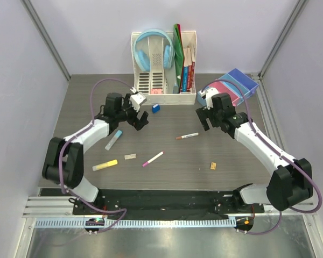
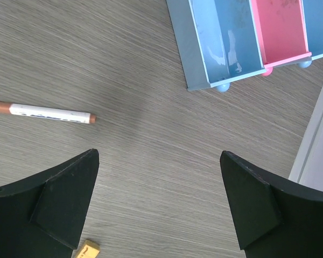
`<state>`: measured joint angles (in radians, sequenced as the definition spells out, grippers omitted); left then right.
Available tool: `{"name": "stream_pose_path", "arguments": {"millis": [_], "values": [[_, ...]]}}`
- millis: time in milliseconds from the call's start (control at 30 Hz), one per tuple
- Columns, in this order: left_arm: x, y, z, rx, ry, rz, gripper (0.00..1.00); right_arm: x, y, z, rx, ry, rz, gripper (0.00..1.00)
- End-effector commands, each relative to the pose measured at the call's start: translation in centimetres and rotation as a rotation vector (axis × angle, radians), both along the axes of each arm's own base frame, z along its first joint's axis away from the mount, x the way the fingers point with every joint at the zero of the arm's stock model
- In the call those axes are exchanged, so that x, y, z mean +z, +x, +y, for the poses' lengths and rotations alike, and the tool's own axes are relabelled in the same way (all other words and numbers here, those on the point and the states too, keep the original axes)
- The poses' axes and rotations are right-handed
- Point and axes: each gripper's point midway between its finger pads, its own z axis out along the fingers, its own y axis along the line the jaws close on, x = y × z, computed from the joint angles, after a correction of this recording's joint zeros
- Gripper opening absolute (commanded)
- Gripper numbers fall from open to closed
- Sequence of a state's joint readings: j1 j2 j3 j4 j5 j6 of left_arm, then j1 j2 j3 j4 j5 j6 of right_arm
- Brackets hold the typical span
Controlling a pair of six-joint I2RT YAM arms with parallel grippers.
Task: Sort the stationery into containers
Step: Pick up the stationery from the center of the board.
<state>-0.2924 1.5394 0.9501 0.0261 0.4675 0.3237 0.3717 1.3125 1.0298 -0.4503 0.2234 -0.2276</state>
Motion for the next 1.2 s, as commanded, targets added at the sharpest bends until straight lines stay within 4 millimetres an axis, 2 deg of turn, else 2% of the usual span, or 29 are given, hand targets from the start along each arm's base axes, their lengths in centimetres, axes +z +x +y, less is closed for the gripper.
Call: {"name": "stream_pose_path", "arguments": {"millis": [0,67,100,167,200,267,300,333,367,433,767,1167], "values": [[0.7,2.3,-2.8,-0.169,-0.026,-0.110,1.00,0.5,1.0,-0.5,-0.007,-0.052,-0.041,1.00],[0.6,3.4,-3.5,-0.200,-0.030,-0.134,1.00,0.3,1.1,-0.6,0.004,-0.069,-0.034,1.00],[-0.9,3.9,-3.6,-0.216,-0.019,-0.115,1.00,0.2,1.2,-0.6,0.003,-0.075,-0.032,1.00],[-1.3,4.6,-4.4,-0.257,-0.024,-0.116,1.00,0.3,1.3,-0.8,0.007,-0.091,-0.034,0.99],[-2.6,4.8,-4.5,-0.278,-0.006,-0.089,1.00,0.3,1.3,-0.9,0.009,-0.098,-0.035,1.00],[-1.3,5.9,-5.2,-0.302,-0.042,-0.102,1.00,0.3,1.3,-1.3,0.003,-0.118,-0.037,1.00],[-2.3,6.3,-5.3,-0.298,-0.041,-0.080,1.00,0.3,1.3,-1.4,0.002,-0.121,-0.037,1.00],[-1.3,7.3,-5.5,-0.299,-0.044,-0.097,1.00,0.4,1.4,-1.5,-0.005,-0.120,-0.040,1.00],[-1.9,7.1,-5.6,-0.302,-0.041,-0.056,1.00,0.3,1.4,-1.7,-0.011,-0.122,-0.039,1.00],[-2.0,8.1,-5.8,-0.303,-0.038,-0.059,0.99,0.6,1.4,-1.7,-0.015,-0.115,-0.046,1.00],[-3.6,9.2,-5.7,-0.307,0.017,0.006,0.99,1.9,1.6,-2.0,-0.029,-0.116,-0.081,1.00],[-4.5,10.8,-6.3,-0.286,0.058,0.073,0.91,3.0,0.9,-2.1,-0.022,-0.099,-0.111,1.00]]}}
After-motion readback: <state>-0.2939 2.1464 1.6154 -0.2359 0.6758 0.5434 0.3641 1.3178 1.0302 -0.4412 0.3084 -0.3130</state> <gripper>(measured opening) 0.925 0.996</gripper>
